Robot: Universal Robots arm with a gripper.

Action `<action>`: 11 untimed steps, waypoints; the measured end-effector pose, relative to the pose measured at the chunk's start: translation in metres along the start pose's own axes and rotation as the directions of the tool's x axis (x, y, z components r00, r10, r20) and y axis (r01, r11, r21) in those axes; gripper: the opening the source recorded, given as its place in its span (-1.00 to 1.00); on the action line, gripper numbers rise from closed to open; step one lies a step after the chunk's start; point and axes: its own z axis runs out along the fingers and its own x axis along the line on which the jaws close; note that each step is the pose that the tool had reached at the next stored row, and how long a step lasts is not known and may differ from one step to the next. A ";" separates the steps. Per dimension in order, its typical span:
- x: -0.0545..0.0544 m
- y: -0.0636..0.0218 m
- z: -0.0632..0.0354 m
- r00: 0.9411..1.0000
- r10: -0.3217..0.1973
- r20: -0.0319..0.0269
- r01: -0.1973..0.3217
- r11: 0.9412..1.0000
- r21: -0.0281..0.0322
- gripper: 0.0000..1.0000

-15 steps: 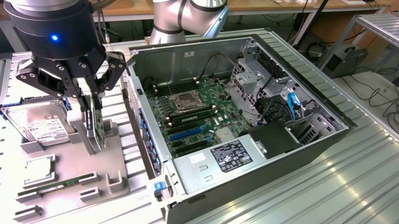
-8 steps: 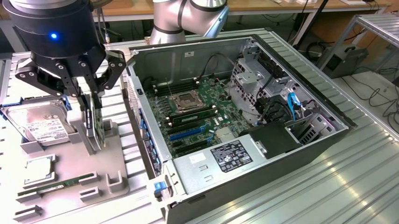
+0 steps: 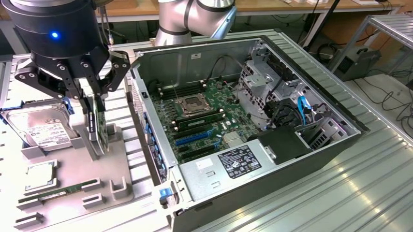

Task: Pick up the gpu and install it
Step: 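Pick up the gpu and move the gpu toward the slot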

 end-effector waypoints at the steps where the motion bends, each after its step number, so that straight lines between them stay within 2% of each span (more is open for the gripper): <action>1: 0.000 0.0000 -0.0003 1.000 0.000 0.000 0.000 1.000 0.000 -0.47; 11: 0.000 0.0001 -0.0028 1.000 0.000 0.000 0.000 1.000 0.000 -0.47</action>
